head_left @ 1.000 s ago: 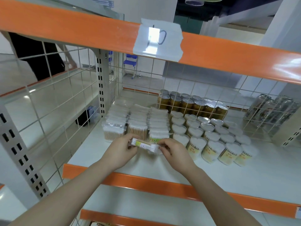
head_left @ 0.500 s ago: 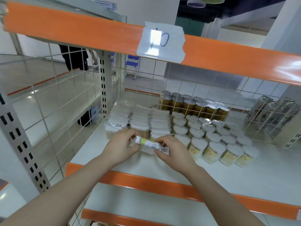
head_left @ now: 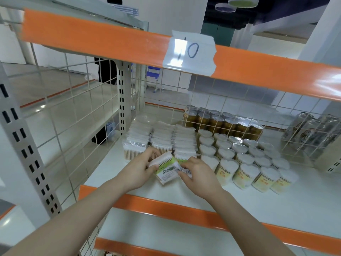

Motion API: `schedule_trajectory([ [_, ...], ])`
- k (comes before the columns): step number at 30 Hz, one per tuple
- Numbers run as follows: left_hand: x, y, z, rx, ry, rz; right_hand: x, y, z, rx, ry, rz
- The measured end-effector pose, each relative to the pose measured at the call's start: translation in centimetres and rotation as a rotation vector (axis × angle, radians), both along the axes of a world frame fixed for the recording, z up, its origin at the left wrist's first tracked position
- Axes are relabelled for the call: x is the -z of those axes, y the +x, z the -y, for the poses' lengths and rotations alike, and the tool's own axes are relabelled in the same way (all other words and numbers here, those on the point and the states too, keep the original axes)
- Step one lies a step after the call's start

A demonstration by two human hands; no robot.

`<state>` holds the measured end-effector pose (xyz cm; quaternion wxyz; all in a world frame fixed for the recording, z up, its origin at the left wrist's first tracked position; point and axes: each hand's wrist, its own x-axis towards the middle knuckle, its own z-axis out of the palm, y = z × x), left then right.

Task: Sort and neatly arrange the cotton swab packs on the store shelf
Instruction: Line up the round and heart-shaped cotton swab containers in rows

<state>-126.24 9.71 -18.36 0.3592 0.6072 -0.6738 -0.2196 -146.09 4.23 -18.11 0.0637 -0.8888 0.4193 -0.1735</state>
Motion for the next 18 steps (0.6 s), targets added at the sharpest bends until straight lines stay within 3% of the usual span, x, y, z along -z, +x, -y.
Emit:
schedule_trajectory([
  [6,0.4,0.6,0.5,-0.105,-0.029,-0.033,0.5,0.3,-0.3,-0.012,0.045,-0.02],
  [18,1.7,1.3,1.8,-0.147,0.026,0.192,-0.4,-0.4,1.5,0.095,-0.063,-0.057],
])
